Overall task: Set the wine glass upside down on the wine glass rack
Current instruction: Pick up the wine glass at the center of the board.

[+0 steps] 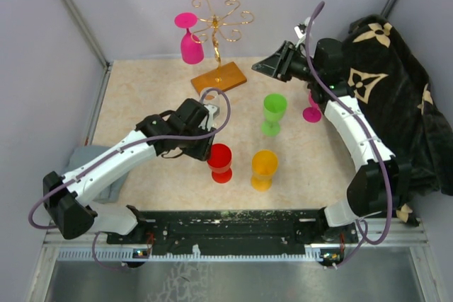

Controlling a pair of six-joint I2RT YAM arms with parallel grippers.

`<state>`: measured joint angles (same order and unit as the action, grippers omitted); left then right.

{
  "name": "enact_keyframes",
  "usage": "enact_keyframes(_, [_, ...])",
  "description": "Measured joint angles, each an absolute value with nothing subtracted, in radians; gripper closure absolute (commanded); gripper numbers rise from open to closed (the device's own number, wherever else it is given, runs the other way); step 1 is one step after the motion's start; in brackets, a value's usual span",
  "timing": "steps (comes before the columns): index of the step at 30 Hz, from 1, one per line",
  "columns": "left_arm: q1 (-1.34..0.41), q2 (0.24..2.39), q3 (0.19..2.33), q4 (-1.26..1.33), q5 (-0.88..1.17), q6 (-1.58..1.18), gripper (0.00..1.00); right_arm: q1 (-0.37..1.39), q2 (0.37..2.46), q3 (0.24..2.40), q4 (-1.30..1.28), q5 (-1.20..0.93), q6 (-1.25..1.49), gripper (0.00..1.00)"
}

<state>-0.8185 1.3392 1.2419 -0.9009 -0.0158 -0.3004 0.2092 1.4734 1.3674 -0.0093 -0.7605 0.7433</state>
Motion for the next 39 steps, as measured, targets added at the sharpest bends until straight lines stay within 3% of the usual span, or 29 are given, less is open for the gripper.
enact_keyframes(8, [-0.818,1.349,1.241,-0.876,-0.015,-0.308,0.62,0.210,1.472,1.361,-0.006,-0.760,0.743,0.58])
enact_keyframes(18, [-0.818,1.362,1.228,-0.859,-0.014,-0.314,0.87,0.210,1.472,1.361,-0.007,-0.760,0.743,0.58])
enact_keyframes(21, [-0.818,1.362,1.228,-0.857,-0.013,-0.314,0.99,0.210,1.472,1.361,-0.007,-0.760,0.743,0.59])
enact_keyframes(32, [-0.818,1.362,1.245,-0.884,-0.029,-0.313,1.00,0.210,1.471,1.348,-0.002,-0.760,0.744,0.59])
enact_keyframes(39, [-0.818,1.361,1.409,-0.980,-0.060,-0.304,1.00,0.210,1.464,1.348,-0.001,-0.760,0.743,0.59])
